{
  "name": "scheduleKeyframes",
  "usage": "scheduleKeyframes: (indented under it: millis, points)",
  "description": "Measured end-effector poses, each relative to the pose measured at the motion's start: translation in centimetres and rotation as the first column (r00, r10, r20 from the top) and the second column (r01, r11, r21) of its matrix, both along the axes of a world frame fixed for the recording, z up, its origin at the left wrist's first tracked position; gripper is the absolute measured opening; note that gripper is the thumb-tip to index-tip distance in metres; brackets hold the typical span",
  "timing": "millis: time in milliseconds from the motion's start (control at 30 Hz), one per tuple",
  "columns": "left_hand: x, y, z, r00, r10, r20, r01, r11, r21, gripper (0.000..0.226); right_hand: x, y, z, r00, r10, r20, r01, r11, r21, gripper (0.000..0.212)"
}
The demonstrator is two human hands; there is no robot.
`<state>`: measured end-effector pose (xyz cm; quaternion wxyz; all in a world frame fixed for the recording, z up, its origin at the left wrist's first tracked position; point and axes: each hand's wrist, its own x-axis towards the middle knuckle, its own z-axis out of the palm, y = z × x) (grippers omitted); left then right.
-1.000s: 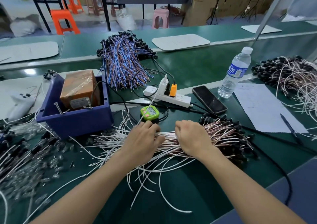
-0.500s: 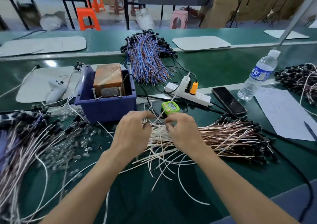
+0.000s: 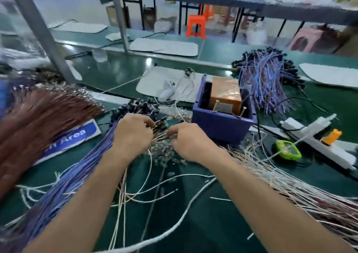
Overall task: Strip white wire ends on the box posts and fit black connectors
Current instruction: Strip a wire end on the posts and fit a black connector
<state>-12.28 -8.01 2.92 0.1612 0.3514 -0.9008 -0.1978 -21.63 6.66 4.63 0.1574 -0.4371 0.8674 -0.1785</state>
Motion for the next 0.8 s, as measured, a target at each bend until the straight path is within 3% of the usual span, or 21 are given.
scheduleKeyframes:
  millis: [200,333,533,800]
  points:
    - [2.4,-3.2,-1.6,0.998,-0.067,0.011,0.065,0.993,0.093,0.035,1.2,-6.2,-1.5,0.993,0.112,-0.045,-0.107,0.990,0.093,0.039]
    - [2.4,-3.6,-2.2,0.996,-0.027,-0.090,0.038,0.992,0.122,0.052,0.7,-7.9,-2.5,0.995,0.022,-0.093,-0.024,1.000,-0.016,0.024]
    - [1.9,-2.9,-3.6,0.963,-0.143,-0.228,0.146,0.989,-0.004,0.043,-0.4,-9.2,-2.8,0.971,0.133,-0.200,-0.117,0.989,0.088,0.035]
    - [1.1,-2.7,-4.6,0.983,-0.176,-0.055,0.171,0.982,-0.083,0.023,-1.3,-8.9,-2.3,0.932,0.201,-0.303,-0.157,0.974,0.164,0.022]
